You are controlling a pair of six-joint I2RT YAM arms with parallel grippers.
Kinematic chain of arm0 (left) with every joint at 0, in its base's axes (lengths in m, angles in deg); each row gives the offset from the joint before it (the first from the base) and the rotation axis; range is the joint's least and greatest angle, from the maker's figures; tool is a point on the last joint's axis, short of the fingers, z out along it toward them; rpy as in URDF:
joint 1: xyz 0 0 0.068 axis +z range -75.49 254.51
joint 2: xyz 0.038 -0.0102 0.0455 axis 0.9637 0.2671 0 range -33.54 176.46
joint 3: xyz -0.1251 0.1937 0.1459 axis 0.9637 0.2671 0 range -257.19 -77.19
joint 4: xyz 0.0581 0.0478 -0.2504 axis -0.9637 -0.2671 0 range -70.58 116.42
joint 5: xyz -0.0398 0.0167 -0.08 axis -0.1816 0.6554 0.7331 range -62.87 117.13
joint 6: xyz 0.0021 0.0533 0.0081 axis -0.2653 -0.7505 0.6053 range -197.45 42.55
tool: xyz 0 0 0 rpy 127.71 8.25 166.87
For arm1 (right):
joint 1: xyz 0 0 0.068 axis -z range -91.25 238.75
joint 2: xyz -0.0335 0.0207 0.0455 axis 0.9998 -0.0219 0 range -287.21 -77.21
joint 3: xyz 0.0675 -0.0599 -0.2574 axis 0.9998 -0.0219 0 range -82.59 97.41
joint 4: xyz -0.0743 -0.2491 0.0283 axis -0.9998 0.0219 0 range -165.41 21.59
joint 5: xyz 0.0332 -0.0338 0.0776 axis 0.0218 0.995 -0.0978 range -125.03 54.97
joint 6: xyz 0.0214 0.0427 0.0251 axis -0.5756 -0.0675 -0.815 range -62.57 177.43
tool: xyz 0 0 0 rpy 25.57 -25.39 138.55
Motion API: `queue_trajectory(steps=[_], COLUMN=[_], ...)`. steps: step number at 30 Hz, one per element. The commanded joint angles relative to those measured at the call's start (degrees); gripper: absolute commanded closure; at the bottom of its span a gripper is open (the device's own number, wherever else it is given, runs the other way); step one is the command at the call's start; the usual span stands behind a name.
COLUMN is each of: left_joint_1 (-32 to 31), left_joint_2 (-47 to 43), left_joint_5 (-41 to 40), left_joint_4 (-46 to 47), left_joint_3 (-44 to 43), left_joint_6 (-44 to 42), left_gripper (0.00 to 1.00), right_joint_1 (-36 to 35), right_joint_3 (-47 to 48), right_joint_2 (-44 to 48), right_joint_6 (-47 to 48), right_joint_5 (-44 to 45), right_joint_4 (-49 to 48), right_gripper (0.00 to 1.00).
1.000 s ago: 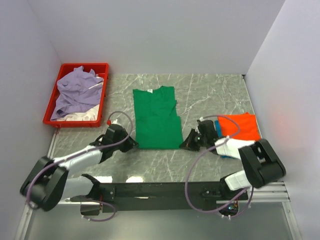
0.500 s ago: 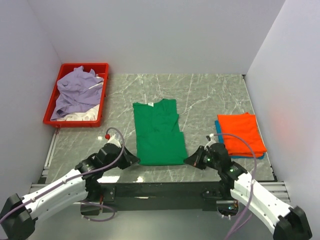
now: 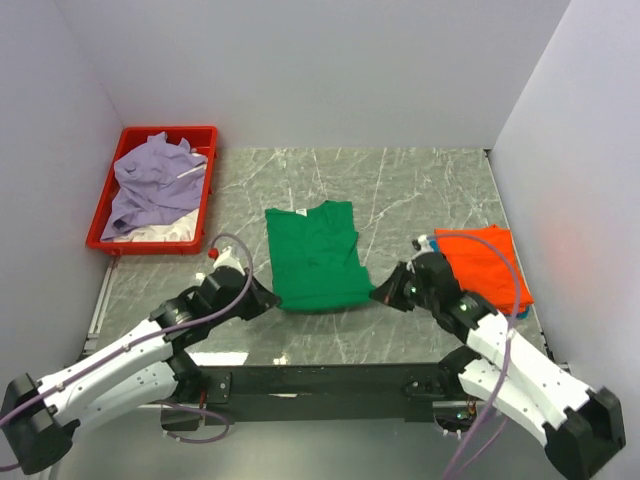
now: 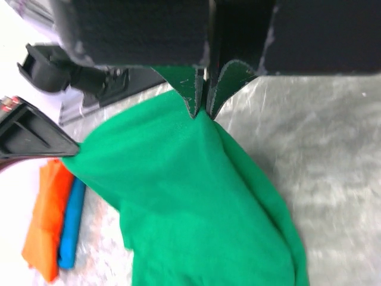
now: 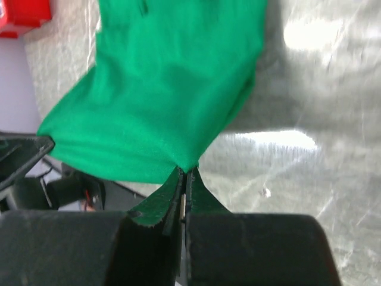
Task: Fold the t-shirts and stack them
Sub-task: Fold the tshirt
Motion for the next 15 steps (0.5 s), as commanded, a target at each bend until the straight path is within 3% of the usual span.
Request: queue_trajectory(steps=[1, 9, 15], left_joint_1=[2.1, 17.2, 22.9], left_joint_2=[3.8, 14.6, 27.4], left_joint_5=[-4.0, 6.5, 9.9], left_joint_4=[-0.9, 5.7, 7.3], left_joint_3=[-5.4, -12.3, -21.8], left_joint_6=[-3.2, -10.6, -14.1], left_gripper=[0.99, 0.99, 0.99], right_joint_1=[0.9, 5.0, 7.8], right_joint_3=[7.3, 22.9, 35.9], right_joint_2=[-7.7, -26.5, -40.5], right_joint_6=[4.6, 9.6, 12.0], right_joint_5=[4.6, 2.5, 0.7], right_joint_4=[0.7, -0.2, 1.4], right_gripper=[1.0, 1.0, 1.0])
